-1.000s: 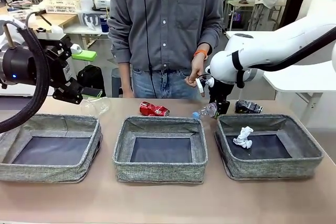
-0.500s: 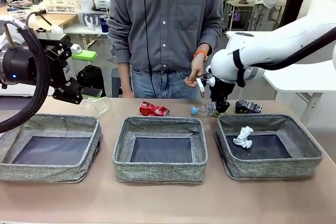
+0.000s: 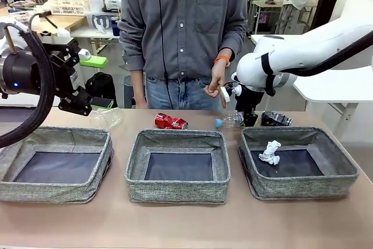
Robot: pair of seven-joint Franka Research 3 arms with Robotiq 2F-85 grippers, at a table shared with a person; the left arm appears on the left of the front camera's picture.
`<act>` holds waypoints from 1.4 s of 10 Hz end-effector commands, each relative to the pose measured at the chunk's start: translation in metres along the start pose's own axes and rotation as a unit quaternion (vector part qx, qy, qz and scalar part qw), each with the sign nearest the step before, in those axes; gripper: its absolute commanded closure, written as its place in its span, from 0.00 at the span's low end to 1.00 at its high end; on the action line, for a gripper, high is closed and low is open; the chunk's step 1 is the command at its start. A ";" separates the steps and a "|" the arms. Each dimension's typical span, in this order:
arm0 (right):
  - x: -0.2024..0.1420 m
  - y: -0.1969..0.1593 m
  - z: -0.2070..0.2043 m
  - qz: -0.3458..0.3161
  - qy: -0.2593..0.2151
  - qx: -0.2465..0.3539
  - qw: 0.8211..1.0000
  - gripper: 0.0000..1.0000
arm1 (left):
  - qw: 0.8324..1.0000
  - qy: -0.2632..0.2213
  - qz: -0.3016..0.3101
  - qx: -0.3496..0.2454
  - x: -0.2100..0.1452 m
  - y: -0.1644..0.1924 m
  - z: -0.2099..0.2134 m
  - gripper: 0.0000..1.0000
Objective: Sort the waste into the appropriate baskets.
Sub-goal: Pick up the waste item pointed out by the person.
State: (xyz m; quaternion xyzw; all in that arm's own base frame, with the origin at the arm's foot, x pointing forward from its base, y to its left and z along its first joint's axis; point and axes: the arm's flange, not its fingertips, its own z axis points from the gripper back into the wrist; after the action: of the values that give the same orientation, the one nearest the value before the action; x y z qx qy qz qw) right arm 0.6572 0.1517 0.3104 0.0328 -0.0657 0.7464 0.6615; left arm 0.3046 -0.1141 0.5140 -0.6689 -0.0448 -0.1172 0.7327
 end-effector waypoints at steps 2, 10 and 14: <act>0.001 0.009 0.045 0.037 0.015 -0.004 0.999 0.72 | 1.000 -0.003 0.002 -0.012 -0.002 -0.002 -0.003 0.00; 0.088 0.214 0.213 -0.177 -0.039 -0.098 0.978 0.72 | 1.000 -0.003 0.002 -0.012 -0.002 -0.002 -0.003 0.00; 0.084 0.180 0.229 -0.168 -0.029 -0.041 0.984 0.72 | 1.000 -0.003 0.002 -0.012 -0.002 -0.002 -0.003 0.00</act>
State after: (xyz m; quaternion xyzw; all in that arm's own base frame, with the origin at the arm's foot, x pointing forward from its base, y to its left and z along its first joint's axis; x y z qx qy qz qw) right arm 0.4406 0.1807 0.5329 0.0370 -0.1251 0.6065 0.7843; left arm 0.3047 -0.1147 0.5135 -0.6685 -0.0435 -0.1172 0.7332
